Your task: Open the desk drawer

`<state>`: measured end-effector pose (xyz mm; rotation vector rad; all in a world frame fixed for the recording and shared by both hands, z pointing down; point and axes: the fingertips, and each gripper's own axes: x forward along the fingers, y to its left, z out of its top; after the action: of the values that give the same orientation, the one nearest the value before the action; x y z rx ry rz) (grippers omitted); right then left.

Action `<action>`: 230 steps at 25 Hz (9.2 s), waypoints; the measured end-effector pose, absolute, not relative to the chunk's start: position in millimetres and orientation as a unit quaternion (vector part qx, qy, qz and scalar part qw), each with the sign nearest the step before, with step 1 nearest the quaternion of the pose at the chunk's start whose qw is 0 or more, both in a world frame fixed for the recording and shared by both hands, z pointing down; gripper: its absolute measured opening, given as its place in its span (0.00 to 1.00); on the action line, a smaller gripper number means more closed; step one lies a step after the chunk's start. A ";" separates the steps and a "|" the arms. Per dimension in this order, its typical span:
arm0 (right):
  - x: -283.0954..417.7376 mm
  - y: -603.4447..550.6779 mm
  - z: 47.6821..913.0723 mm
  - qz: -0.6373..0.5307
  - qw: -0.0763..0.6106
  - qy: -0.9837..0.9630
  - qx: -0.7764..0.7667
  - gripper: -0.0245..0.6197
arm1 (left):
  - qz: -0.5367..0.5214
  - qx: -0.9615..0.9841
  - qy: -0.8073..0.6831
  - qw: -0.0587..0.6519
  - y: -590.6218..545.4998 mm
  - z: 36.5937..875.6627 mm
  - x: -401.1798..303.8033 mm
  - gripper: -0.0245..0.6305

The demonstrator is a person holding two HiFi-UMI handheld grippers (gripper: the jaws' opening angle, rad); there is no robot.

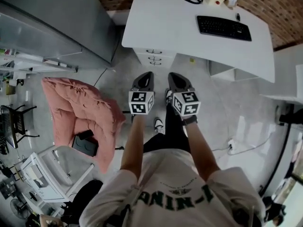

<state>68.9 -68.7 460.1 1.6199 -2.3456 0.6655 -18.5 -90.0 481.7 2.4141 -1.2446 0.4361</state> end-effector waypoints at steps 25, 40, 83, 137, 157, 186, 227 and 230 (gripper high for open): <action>82.2 -152.5 594.7 0.265 0.140 -0.805 0.512 0.05 | 0.133 0.811 -0.444 0.356 -181.2 683.6 14.9 0.14; 93.6 -166.5 632.6 0.289 0.151 -0.806 0.493 0.05 | -0.025 0.734 -0.433 0.523 -226.0 739.5 25.2 0.20; 72.9 -187.4 645.3 0.298 0.126 -0.814 0.481 0.05 | -0.281 0.596 -0.348 0.666 -297.4 780.5 36.0 0.07; 45.5 -141.9 636.6 0.294 0.128 -0.823 0.469 0.05 | -0.263 0.557 -0.370 0.695 -179.1 784.0 -1.0 0.06; 44.7 -130.4 633.0 0.314 0.107 -0.804 0.494 0.05 | -0.254 0.536 -0.380 0.710 -134.7 783.5 -17.3 0.06; 40.7 -104.3 641.4 0.316 0.135 -0.799 0.494 0.05 | -0.259 0.512 -0.395 0.718 -91.2 795.4 -26.8 0.06; 52.2 -102.0 686.8 0.331 0.133 -0.809 0.468 0.05 | -0.232 0.509 -0.451 0.695 -80.4 881.9 -28.1 0.06; 52.0 -97.9 682.8 0.332 0.136 -0.809 0.466 0.05 | -0.211 0.510 -0.455 0.699 -72.2 878.5 -30.6 0.06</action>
<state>52.0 -97.9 682.8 1.3495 -2.3414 0.9609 -30.6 -72.2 878.5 1.1358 -1.0131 -0.4704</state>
